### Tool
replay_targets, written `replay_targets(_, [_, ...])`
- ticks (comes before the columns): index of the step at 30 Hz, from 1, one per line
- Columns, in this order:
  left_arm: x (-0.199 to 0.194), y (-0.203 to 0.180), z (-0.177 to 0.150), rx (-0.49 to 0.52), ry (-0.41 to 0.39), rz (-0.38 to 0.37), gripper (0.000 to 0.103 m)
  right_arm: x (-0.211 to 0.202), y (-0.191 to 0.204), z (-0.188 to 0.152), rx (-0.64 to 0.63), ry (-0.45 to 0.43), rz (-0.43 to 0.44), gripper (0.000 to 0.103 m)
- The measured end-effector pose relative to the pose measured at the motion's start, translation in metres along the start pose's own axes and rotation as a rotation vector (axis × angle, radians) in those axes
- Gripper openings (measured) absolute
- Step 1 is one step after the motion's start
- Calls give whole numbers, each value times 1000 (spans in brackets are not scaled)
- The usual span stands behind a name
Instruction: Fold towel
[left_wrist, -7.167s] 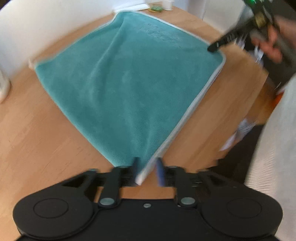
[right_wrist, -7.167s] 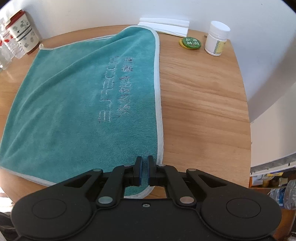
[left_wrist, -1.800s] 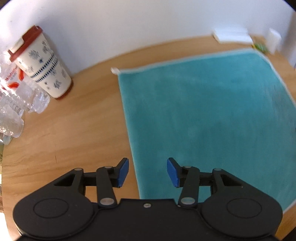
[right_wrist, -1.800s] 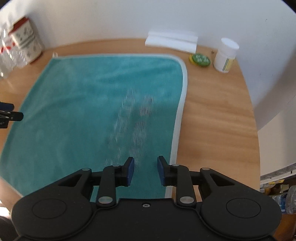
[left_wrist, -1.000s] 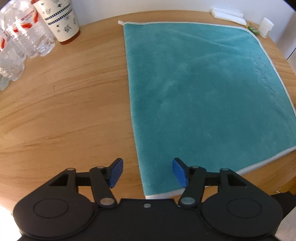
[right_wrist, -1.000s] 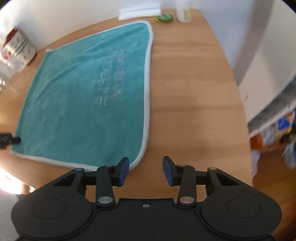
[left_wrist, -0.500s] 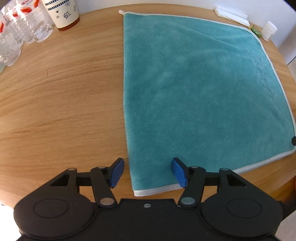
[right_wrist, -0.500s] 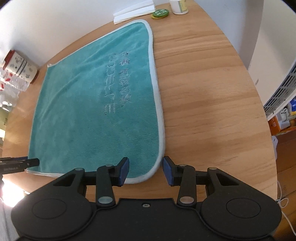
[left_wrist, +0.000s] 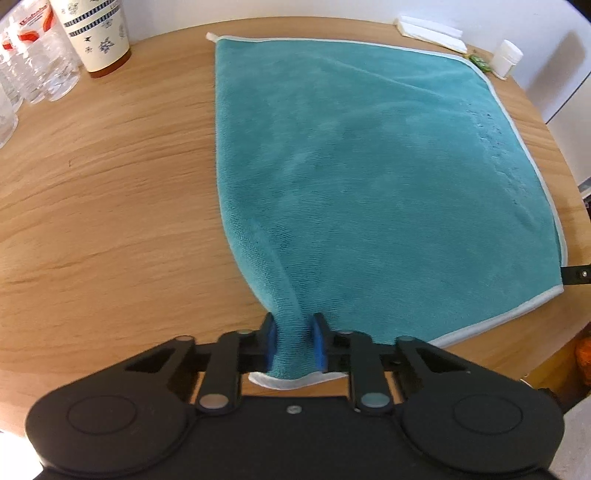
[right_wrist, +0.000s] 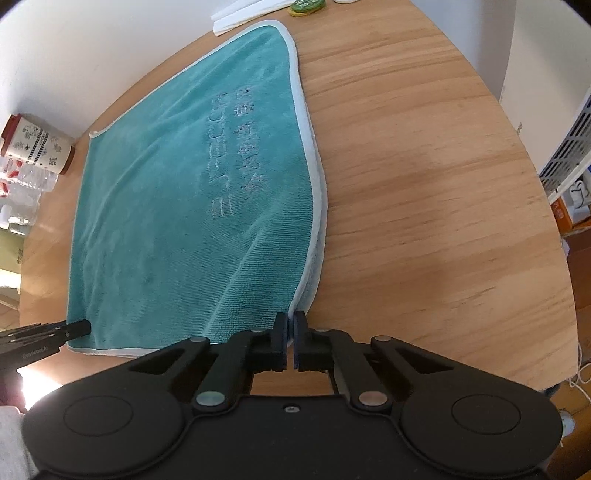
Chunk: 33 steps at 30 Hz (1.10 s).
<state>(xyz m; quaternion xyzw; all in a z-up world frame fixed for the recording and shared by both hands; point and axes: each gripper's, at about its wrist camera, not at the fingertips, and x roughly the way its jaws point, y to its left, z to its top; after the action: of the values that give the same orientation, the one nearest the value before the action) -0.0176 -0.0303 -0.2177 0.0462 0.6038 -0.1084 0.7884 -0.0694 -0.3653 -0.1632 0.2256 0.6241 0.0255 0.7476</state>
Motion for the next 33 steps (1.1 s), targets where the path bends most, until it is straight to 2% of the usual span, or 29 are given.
replay_targets(14, [-20, 10, -5, 33, 66, -18, 10, -9, 0, -13, -4, 47, 4, 2])
replay_targets(22, [-48, 19, 43, 5, 8, -51, 10, -40, 17, 22, -16, -41, 87, 2])
replay_targets(24, [-48, 20, 49, 11, 7, -37, 11, -40, 23, 31, -47, -55, 67, 2])
replay_targets(29, [-46, 16, 49, 32, 32, -29, 11, -29, 17, 25, -69, 19, 19, 2])
replay_targets(33, [-36, 13, 36, 55, 89, -33, 11, -14, 0, 5, 5, 82, 12, 2])
